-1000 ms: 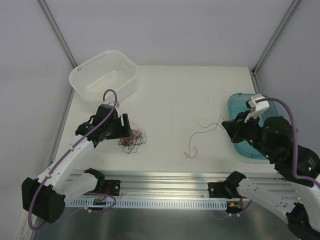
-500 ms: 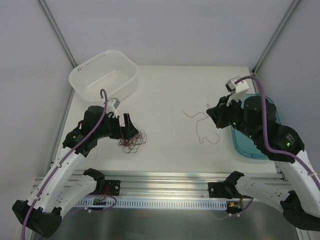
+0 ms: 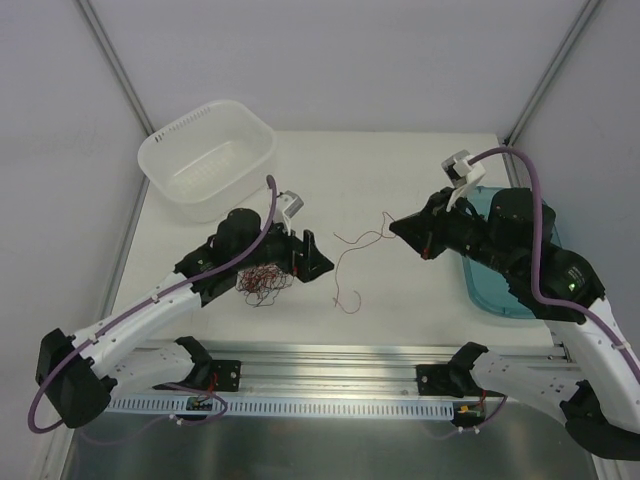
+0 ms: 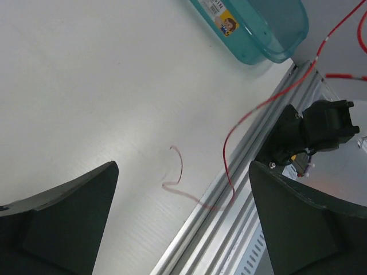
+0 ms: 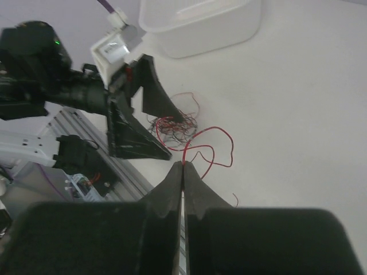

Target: Untangle the cables

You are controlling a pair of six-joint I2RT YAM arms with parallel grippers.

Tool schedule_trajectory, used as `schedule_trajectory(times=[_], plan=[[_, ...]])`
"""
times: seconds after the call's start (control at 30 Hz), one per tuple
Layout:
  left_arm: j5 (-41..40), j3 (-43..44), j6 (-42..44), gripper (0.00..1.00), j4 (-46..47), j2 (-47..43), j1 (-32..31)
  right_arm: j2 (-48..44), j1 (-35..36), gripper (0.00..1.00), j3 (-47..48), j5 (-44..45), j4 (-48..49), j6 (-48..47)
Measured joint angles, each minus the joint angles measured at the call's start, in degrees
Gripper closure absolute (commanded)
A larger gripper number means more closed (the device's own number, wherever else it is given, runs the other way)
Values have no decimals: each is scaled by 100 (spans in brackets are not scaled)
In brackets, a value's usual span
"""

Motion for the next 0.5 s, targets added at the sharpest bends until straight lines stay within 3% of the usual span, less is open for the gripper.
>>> schedule_trajectory(times=[0.07, 0.17, 0.3, 0.33, 0.4, 0.5], plan=[[-42, -101, -11, 2, 520, 227, -199, -35, 0, 99, -85, -201, 199, 90], [-146, -225, -22, 12, 1189, 573, -474, -103, 0, 99, -278, -509, 481, 243], [-199, -275, -105, 52, 1836, 1069, -669, -140, 0, 99, -455, -743, 739, 407], [-229, -275, -136, 79, 1921, 1158, -693, -151, 0, 99, -481, -769, 765, 426], [-269, -278, -179, 100, 2028, 1274, -726, -188, 0, 99, -525, -774, 787, 442], [-337, -282, -179, 100, 2074, 1266, -728, -319, 0, 99, -612, -706, 782, 437]])
